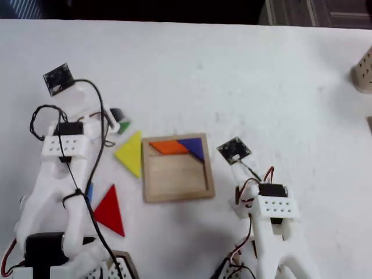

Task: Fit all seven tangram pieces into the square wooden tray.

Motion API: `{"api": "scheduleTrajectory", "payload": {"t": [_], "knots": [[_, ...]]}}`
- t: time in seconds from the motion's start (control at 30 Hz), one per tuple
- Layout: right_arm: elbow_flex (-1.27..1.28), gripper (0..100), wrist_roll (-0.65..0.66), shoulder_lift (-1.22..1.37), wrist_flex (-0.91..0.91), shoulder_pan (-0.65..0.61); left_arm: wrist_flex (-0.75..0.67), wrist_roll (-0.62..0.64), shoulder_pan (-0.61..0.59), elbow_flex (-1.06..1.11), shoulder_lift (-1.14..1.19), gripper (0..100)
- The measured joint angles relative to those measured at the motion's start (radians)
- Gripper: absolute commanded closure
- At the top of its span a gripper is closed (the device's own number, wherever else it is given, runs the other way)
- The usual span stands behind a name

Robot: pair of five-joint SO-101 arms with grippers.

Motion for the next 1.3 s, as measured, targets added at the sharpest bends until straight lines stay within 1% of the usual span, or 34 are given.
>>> {"api": "scheduleTrajectory", "payload": {"t": [0.1, 0.27, 0.33, 0.43, 0.53, 0.63, 0.83, 0.97, 1.1, 1.17, 1.3], "knots": [[0.000, 98.1, 0.000, 0.000, 0.000, 0.000, -0.005, 0.000, -0.002, 0.000, 0.000, 76], [0.000, 98.1, 0.000, 0.000, 0.000, 0.000, -0.005, 0.000, -0.057, -0.002, 0.003, 76], [0.000, 98.1, 0.000, 0.000, 0.000, 0.000, -0.005, 0.000, -0.078, -0.029, 0.043, 76], [0.000, 98.1, 0.000, 0.000, 0.000, 0.000, 0.037, 0.000, -0.087, -0.117, 0.146, 76], [0.000, 98.1, 0.000, 0.000, 0.000, 0.000, 0.080, -0.058, -0.091, -0.206, 0.258, 76], [0.000, 98.1, 0.000, 0.000, 0.000, 0.000, 0.087, -0.118, -0.091, -0.269, 0.338, 76], [0.000, 98.1, 0.000, 0.000, 0.000, 0.000, 0.087, -0.140, -0.107, -0.321, 0.405, 76], [0.000, 98.1, 0.000, 0.000, 0.000, 0.000, 0.091, -0.140, -0.169, -0.322, 0.405, 76], [0.000, 98.1, 0.000, 0.000, 0.000, 0.000, 0.123, -0.138, -0.193, -0.342, 0.411, 83], [0.000, 98.1, 0.000, 0.000, 0.000, 0.000, 0.127, -0.143, -0.192, -0.365, 0.443, 83], [0.000, 98.1, 0.000, 0.000, 0.000, 0.000, 0.127, -0.216, -0.176, -0.422, 0.542, 81]]}}
